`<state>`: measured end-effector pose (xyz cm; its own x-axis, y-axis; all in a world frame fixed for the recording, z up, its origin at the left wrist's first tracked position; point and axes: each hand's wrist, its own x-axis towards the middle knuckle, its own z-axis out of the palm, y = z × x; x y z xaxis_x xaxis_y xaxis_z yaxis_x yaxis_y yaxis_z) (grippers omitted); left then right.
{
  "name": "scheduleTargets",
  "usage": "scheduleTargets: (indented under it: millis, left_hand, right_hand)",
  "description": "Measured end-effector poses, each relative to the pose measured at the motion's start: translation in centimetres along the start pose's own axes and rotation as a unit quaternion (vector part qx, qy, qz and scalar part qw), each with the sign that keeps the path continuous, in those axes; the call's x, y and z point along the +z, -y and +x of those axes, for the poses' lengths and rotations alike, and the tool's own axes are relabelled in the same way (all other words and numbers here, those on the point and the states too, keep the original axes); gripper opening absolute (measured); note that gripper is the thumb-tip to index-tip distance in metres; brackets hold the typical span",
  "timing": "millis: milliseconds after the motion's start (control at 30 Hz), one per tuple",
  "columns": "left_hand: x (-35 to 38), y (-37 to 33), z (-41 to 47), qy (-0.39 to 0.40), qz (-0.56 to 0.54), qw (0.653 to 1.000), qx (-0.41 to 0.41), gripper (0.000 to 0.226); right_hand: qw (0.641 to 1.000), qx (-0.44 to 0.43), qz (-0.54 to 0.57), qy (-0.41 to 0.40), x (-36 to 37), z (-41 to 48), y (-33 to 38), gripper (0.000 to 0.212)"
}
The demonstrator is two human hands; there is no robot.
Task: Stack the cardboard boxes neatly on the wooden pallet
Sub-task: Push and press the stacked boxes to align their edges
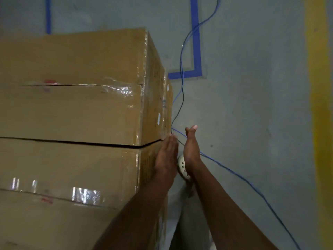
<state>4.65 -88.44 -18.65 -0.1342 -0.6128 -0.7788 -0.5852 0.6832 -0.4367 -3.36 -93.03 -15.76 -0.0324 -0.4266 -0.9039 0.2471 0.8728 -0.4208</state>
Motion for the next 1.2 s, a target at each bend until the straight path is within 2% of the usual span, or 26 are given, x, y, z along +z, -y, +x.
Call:
scheduleTargets:
  millis: [67,133,200,267,333,433,533,667,767,867,967,1033,1100,1200]
  left_hand:
    - [-2.4,1.0,-2.4,-0.061,-0.085,0.993,-0.045,0.087]
    - [-4.9,1.7,-5.3,-0.121,-0.159,0.975,-0.097,0.087]
    - [-6.9,2.4,-9.5,-0.151,-0.222,0.953,-0.145,0.086]
    - [-7.7,1.8,-12.0,-0.155,-0.259,0.937,-0.175,0.085]
    - [-9.0,1.7,-15.7,-0.174,-0.329,0.895,-0.244,0.085]
    - [-11.2,1.3,-21.5,-0.173,-0.375,0.845,-0.339,0.087]
    - [-12.2,-0.3,-28.5,-0.172,-0.418,0.781,-0.431,0.086]
    - [-13.9,-5.7,-38.8,-0.123,-0.458,0.698,-0.537,0.085]
    - [-15.2,-11.2,-45.3,-0.102,-0.464,0.648,-0.595,0.083]
    - [-15.9,-15.5,-51.7,-0.09,-0.451,0.581,-0.671,0.084]
    - [-16.1,-19.4,-58.2,-0.066,-0.436,0.529,-0.725,0.085]
    - [-15.8,-21.1,-62.6,-0.061,-0.428,0.493,-0.756,0.085]
    - [-15.1,-21.9,-67.6,-0.055,-0.415,0.451,-0.788,0.084]
    - [-14.0,-21.5,-75.5,-0.045,-0.369,0.423,-0.827,0.084]
  right_hand:
    - [1.0,0.003,0.005,0.016,0.4,-2.4,1.3,0.045]
    - [0.998,-0.037,-0.026,0.033,0.2,-5.3,2.5,0.045]
    - [0.992,-0.077,-0.076,0.063,-0.9,-9.5,4.3,0.052]
    - [0.978,-0.12,-0.16,0.063,-2.3,-11.0,4.9,0.07]
    - [0.95,-0.159,-0.256,0.084,-3.8,-14.6,6.4,0.084]
    - [0.91,-0.209,-0.34,0.116,-6.0,-19.9,7.5,0.063]
    - [0.872,-0.254,-0.381,0.174,-8.0,-24.8,7.2,0.055]
    - [0.793,-0.292,-0.451,0.286,-11.1,-32.9,4.2,0.061]
    - [0.753,-0.296,-0.482,0.337,-13.7,-39.2,1.1,0.069]
    - [0.695,-0.311,-0.532,0.37,-15.6,-43.8,-2.2,0.071]
    - [0.629,-0.335,-0.565,0.416,-16.7,-48.5,-5.4,0.074]
    - [0.563,-0.382,-0.588,0.438,-16.5,-51.9,-6.9,0.07]
    - [0.481,-0.453,-0.602,0.449,-15.3,-55.7,-8.2,0.068]
    - [0.391,-0.563,-0.577,0.444,-12.2,-61.8,-9.9,0.066]
